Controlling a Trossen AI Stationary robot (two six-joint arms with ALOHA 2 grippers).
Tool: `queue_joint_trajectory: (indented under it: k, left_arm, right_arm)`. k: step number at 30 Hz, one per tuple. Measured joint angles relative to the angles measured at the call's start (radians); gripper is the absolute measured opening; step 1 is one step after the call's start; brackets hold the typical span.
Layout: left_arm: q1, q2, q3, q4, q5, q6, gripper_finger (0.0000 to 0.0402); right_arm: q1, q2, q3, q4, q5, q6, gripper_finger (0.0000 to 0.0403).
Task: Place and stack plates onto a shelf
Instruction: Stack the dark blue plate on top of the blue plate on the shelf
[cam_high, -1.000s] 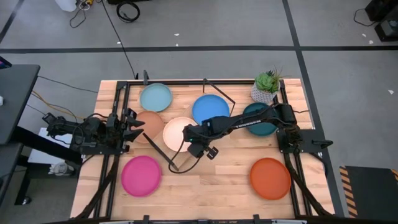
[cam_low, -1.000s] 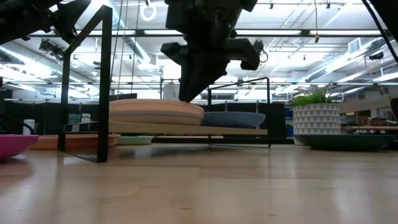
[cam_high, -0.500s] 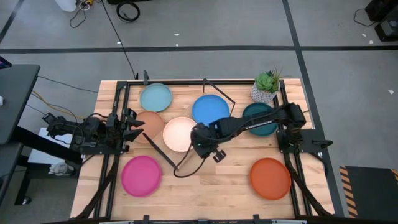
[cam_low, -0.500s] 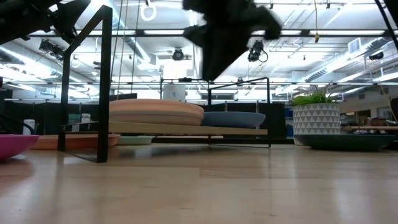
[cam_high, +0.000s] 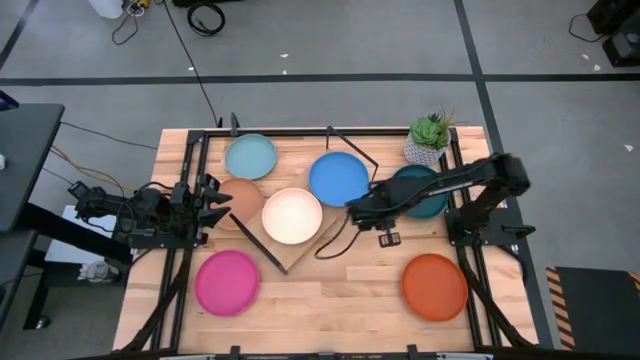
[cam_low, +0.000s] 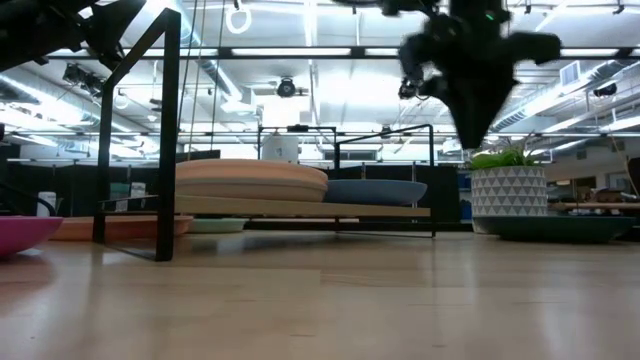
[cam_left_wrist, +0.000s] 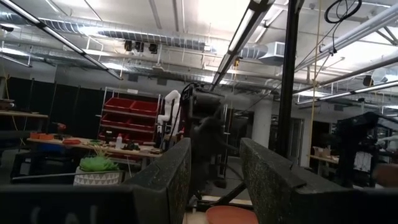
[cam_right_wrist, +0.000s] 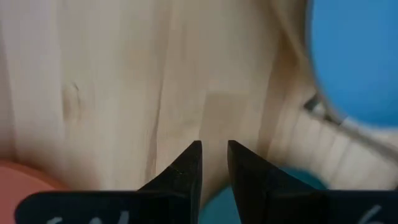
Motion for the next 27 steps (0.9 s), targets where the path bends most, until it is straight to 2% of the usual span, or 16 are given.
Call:
queue_joint_trajectory:
  k: [7,13,19,23,27]
  left_arm:
    - [0.000,0.000,0.000,0.000,0.000,0.001,0.0146]
    - [0.000,0.000,0.000,0.000,0.000,0.002,0.0146]
    - [0.000,0.000,0.000,0.000,0.000,0.002,0.0146]
    - [0.000,0.000,0.000,0.000,0.000,0.002,0.0146]
    - [0.000,0.000,0.000,0.000,0.000,0.002,0.0146]
  right_arm:
    - [-0.075,-0.206,-0.308,0.127,0.030,0.111,0.0083]
    - [-0.139,-0.284,-0.475,0.159,0.065,0.172,0.0094]
    - [-0.208,-0.296,-0.566,0.236,0.049,0.187,0.0144]
    - [-0.238,-0.278,-0.566,0.245,0.007,0.170,0.0176]
    - [-0.250,-0.271,-0.563,0.248,-0.009,0.166,0.0189]
